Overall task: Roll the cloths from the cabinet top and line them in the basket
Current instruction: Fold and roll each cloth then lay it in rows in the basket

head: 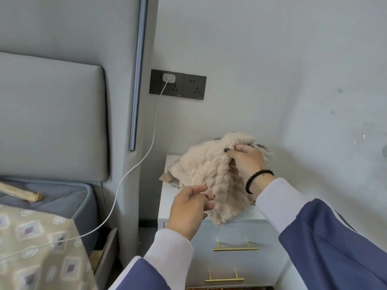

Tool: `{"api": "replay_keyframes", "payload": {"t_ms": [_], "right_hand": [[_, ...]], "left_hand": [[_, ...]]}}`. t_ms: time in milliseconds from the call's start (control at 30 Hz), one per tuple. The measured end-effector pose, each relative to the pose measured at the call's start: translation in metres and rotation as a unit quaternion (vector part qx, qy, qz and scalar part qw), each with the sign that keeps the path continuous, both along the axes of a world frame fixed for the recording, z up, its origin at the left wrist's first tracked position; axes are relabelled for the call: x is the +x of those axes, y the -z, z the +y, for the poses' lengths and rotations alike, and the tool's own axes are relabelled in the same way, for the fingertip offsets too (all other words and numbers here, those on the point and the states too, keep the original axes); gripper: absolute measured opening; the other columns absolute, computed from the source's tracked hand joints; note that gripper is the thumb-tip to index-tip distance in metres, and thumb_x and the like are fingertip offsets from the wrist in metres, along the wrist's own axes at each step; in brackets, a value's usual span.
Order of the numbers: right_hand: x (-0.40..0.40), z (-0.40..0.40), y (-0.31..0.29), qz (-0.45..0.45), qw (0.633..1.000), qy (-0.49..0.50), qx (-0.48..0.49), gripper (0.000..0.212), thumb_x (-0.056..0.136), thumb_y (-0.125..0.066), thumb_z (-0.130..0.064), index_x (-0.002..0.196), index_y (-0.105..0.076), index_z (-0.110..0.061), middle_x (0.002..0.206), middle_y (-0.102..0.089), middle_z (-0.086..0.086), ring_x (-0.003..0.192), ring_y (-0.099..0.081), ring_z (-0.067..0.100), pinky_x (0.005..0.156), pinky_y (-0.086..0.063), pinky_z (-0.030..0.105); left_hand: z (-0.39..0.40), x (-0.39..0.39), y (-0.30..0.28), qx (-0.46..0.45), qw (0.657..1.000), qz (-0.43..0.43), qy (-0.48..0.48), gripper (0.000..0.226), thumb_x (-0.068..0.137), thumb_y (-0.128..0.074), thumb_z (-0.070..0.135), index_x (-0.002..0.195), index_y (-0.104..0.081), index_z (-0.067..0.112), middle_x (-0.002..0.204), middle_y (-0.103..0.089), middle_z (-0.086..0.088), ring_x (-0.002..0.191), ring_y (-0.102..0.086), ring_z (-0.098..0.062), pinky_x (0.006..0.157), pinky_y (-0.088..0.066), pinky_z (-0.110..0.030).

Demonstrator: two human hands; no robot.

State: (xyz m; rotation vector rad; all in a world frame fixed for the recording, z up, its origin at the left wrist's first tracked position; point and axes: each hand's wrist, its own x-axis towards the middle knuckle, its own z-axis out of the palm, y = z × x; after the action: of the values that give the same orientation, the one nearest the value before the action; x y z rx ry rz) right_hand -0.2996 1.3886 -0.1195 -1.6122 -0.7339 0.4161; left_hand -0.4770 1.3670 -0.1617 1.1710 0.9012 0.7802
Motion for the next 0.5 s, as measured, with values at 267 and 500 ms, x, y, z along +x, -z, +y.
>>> {"api": "replay_keyframes", "payload": {"t_ms": [267, 500], "right_hand": [[-0.017, -0.103, -0.033, 0.136, 0.969, -0.088, 0.186, 0.016, 0.087, -0.056, 0.004, 0.085, -0.068, -0.006, 0.077, -0.070, 0.008, 0.070, -0.068, 0.018, 0.061, -0.054, 0.030], [-0.010, -0.179, 0.037, 0.295, 0.920, -0.201, 0.159, 0.034, 0.062, -0.057, -0.007, 0.093, -0.057, 0.006, 0.091, -0.059, 0.021, 0.085, -0.059, 0.031, 0.076, -0.050, 0.042]], "left_hand": [[-0.010, 0.013, 0.011, -0.049, 0.999, 0.017, 0.007, 0.021, 0.101, -0.038, 0.012, 0.104, -0.058, 0.006, 0.086, -0.071, -0.010, 0.076, -0.065, -0.023, 0.071, -0.050, -0.032], [-0.044, 0.022, 0.003, -0.124, 0.987, -0.057, 0.086, 0.028, 0.097, -0.047, 0.017, 0.091, -0.072, 0.007, 0.083, -0.071, -0.017, 0.064, -0.071, -0.023, 0.063, -0.052, -0.031]]}}
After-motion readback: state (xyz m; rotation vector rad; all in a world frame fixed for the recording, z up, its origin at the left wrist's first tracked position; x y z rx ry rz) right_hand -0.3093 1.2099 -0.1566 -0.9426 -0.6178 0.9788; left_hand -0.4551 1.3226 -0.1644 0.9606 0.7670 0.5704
